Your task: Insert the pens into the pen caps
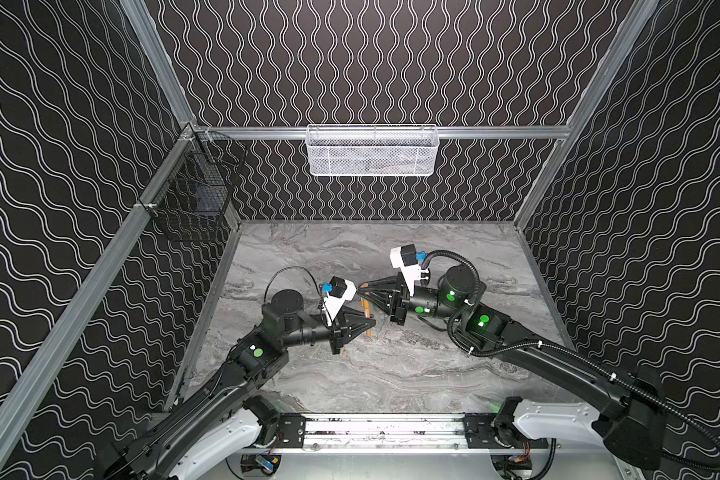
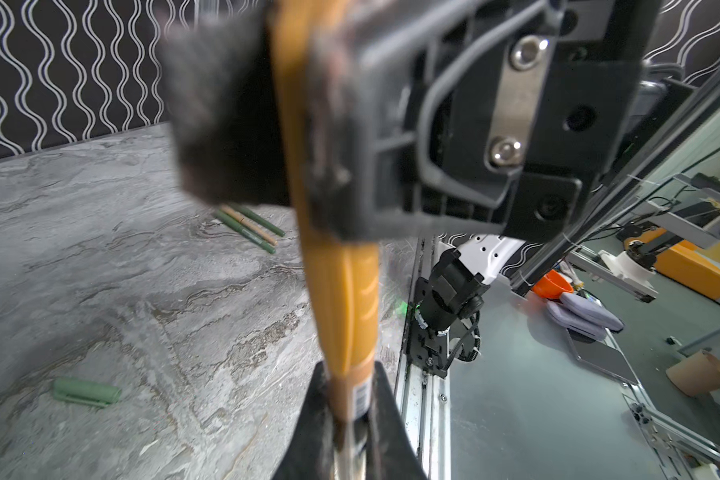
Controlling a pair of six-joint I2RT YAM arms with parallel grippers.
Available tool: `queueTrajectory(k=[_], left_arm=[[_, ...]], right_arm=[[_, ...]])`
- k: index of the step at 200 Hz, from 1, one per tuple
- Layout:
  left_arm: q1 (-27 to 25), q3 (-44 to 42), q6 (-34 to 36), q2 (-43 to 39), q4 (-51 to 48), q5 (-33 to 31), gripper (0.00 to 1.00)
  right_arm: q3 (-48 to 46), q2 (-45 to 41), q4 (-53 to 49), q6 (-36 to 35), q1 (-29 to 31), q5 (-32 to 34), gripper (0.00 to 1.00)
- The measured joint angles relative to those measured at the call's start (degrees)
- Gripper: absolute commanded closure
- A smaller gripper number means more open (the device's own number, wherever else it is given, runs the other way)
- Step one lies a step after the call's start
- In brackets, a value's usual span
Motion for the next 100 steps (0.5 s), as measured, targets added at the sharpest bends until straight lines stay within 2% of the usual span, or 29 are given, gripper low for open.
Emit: queueTrajectory(k=[70, 100], left_arm=[[0.17, 1.79, 0.50, 0.63, -7.43, -2.56, 1.00], [0.48, 2.01, 0.17, 1.86, -7.43, -4.52, 1.00]], right_arm=[[0.37, 1.57, -1.75, 2.93, 0.28, 2.47, 1.00], [2.78, 2.93, -5.81, 4.72, 0.59, 6.19, 1.00]])
